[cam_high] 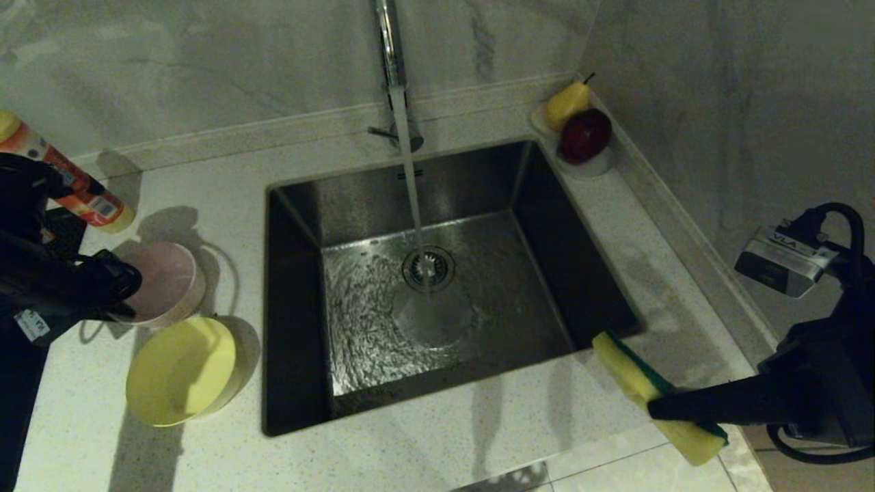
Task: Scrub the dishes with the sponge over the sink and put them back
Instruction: Wash the bowl
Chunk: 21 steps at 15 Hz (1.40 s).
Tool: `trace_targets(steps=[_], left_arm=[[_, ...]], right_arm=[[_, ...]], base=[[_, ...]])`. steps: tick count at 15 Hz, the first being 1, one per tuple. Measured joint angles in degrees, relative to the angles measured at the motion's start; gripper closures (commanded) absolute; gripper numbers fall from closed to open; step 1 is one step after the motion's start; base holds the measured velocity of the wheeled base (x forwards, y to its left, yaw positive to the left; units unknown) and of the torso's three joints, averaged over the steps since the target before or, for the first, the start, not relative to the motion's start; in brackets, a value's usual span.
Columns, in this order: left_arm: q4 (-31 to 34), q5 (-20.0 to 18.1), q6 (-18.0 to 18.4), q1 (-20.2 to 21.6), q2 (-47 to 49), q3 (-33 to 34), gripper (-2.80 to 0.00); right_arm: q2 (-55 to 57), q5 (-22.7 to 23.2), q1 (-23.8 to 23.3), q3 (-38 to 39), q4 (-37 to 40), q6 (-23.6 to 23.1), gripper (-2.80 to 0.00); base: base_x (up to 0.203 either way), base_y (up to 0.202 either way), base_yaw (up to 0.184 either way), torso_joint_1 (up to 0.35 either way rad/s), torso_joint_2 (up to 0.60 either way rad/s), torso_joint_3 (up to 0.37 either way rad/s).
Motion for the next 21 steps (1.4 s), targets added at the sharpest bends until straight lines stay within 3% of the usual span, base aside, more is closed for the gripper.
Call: trace_targets(steps=[5, 13, 17, 19, 21], left_arm=[[0.4, 0.2, -0.6, 2.4, -1.5, -2.5, 0.00], [0.5, -0.5, -8.2, 5.2, -6.5, -12.0, 0.00], [0.5, -0.3, -11.4, -0.8, -7.9, -16.2, 0.00], [0.5, 0.6, -12.6, -6.2, -7.9, -16.8, 0.00], [0.6, 4.0, -13.6, -13.0, -7.5, -17.1, 0.00]], right_arm=[[-0.4, 0.1, 0.0, -0.3, 0.2, 0.1, 0.00], [-1.5, 0.1, 0.0, 0.1, 0.7, 0.2, 0.00], [-1.1, 0.1, 0.0, 1.0, 0.1, 0.1, 0.00], [-0.9, 0.1, 0.0, 1.2, 0.0, 0.1, 0.00], [-0.9, 0.1, 0.0, 1.4, 0.0, 0.1, 0.00]], base=[[0.000, 0.000, 0.000, 0.000, 0.00, 0.000], [0.000, 0.000, 0.000, 0.000, 0.00, 0.000], [0.000, 0.000, 0.000, 0.000, 0.00, 0.000], [0.000, 0.000, 0.000, 0.000, 0.00, 0.000], [0.000, 0.000, 0.000, 0.000, 0.00, 0.000]])
